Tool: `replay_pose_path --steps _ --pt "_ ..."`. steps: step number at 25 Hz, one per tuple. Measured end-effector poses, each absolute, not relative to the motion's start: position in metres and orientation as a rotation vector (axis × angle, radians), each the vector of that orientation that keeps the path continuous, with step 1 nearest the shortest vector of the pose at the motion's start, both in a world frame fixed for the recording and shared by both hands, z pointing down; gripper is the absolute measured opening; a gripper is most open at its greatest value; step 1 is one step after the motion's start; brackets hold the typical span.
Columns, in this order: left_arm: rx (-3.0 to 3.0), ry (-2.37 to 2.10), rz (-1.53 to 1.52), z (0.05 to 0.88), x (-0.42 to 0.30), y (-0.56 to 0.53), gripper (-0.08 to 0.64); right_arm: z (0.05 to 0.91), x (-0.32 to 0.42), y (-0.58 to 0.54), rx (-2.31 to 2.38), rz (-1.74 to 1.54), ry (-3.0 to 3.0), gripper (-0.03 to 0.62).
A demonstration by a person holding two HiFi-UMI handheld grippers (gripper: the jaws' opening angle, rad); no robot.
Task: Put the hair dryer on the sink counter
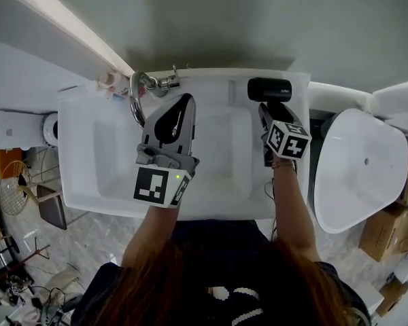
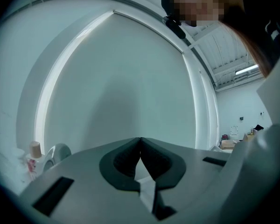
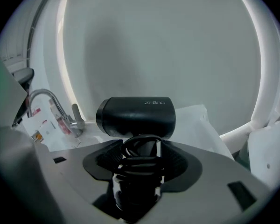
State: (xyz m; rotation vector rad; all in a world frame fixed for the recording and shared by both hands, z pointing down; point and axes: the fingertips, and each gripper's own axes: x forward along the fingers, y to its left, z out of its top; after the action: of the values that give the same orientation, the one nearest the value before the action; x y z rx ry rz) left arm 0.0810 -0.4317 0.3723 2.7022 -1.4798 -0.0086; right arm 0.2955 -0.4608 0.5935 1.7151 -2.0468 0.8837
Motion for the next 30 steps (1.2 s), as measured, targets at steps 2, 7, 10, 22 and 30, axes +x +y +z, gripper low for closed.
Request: replay_pose_path --steps 2,7,10,22,30 --pt "2.707 -1.468 0.000 0.373 0.082 -0.431 0.018 0.612 0.295 -0.465 1.700 0.891 -1.983 0.268" --pt "2.716 -1.446 0.006 0.374 0.082 -0.427 0.018 0.635 0.291 -0.475 1.675 0.939 -1.884 0.272" --pt "2.709 -1.457 0.010 0.373 0.078 -0.425 0.018 0.636 0.293 -0.477 1.684 0.937 -1.827 0.273" --pt "2.721 -1.467 -0.023 0.362 0.066 -0.411 0.018 0.628 0.289 -0.474 1.626 0.905 -1.838 0.328" --pt "2.746 -1.479 -0.082 0.337 0.055 -0.402 0.018 0.479 0.284 -0.461 1.834 0.646 -2.261 0.076"
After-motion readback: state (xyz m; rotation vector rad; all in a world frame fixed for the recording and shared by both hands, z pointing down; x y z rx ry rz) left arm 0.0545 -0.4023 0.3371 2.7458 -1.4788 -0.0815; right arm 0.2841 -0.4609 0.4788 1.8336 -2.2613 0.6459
